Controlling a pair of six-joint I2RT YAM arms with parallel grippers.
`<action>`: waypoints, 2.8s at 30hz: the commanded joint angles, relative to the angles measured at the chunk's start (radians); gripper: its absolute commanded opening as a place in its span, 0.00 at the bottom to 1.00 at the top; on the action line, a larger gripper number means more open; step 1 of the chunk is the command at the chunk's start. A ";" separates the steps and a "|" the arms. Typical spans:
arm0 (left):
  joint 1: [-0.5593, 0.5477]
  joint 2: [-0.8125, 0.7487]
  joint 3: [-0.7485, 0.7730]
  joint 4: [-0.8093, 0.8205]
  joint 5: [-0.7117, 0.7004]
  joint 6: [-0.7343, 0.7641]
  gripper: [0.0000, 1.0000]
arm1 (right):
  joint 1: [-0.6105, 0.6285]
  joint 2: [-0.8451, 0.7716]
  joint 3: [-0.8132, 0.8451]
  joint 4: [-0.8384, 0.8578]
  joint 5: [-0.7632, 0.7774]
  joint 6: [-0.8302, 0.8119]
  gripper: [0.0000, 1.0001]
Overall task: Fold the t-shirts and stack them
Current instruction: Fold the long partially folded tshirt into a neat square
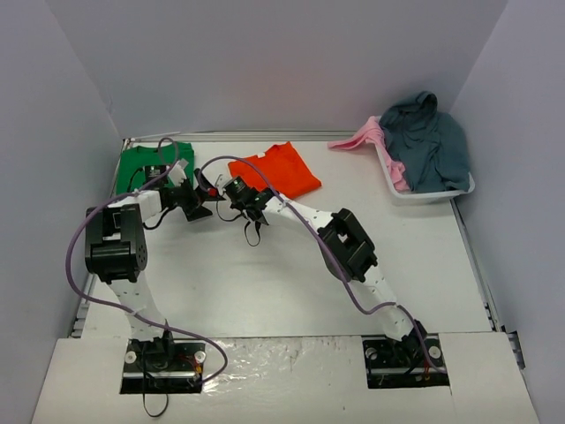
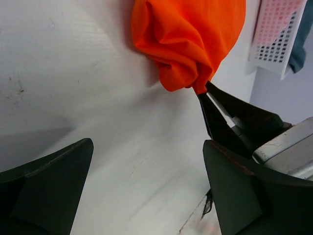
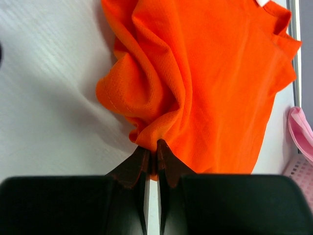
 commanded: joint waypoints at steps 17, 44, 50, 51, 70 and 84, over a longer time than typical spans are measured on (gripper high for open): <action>-0.225 0.188 0.083 0.205 -0.165 -0.369 0.94 | 0.138 0.010 0.221 -0.032 -0.047 -0.015 0.00; -0.265 0.257 0.115 0.458 -0.090 -0.507 0.94 | 0.105 -0.055 0.198 -0.031 -0.357 0.020 0.00; -0.262 0.245 0.103 0.469 -0.095 -0.498 0.94 | 0.108 -0.047 0.195 0.008 -0.441 -0.015 0.00; -0.259 0.242 0.102 0.470 -0.095 -0.498 0.94 | 0.108 -0.048 0.190 0.014 -0.452 -0.024 0.00; -0.084 0.196 0.045 0.517 -0.064 -0.496 0.94 | 0.132 0.022 0.319 0.143 -0.437 -0.169 0.00; -0.081 0.231 0.036 0.665 -0.038 -0.624 0.95 | 0.141 0.004 0.243 0.103 -0.411 -0.173 0.00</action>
